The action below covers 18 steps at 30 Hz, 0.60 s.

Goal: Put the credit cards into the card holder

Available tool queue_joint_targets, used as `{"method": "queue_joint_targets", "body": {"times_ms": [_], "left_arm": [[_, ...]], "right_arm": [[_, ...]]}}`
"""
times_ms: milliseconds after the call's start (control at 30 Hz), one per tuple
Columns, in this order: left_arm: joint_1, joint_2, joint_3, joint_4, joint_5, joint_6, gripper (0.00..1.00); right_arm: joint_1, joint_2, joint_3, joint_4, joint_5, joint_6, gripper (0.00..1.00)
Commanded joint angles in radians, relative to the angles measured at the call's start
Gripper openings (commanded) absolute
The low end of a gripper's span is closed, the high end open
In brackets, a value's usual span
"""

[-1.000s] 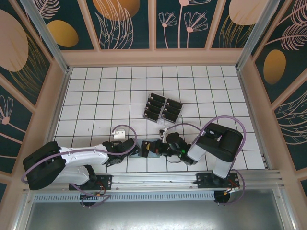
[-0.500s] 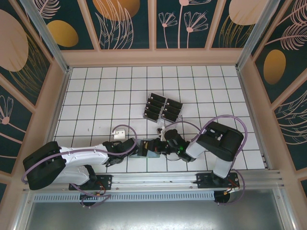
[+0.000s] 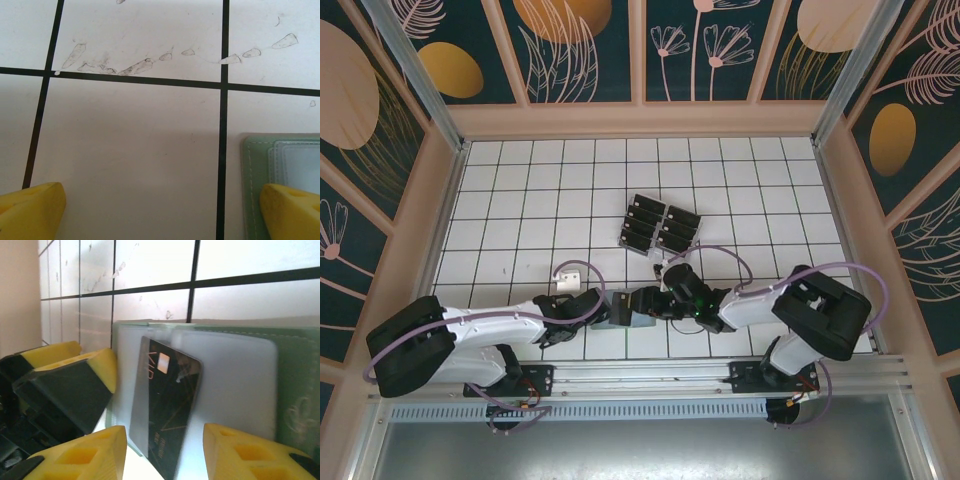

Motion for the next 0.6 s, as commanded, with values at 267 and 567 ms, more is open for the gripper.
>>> {"method": "queue_joint_targets", "body": {"times_ms": [267, 567], "left_arm": [[-0.003, -0.02, -0.012, -0.055, -0.028, -0.007, 0.99], [-0.003, -0.001, -0.036, -0.017, -0.01, -0.015, 0.99]], "right_arm": [[0.01, -0.053, 0.054, -0.169, 0.07, -0.06, 0.36], [0.022, 0.021, 0.092, -0.15, 0.07, -0.063, 0.33]]}}
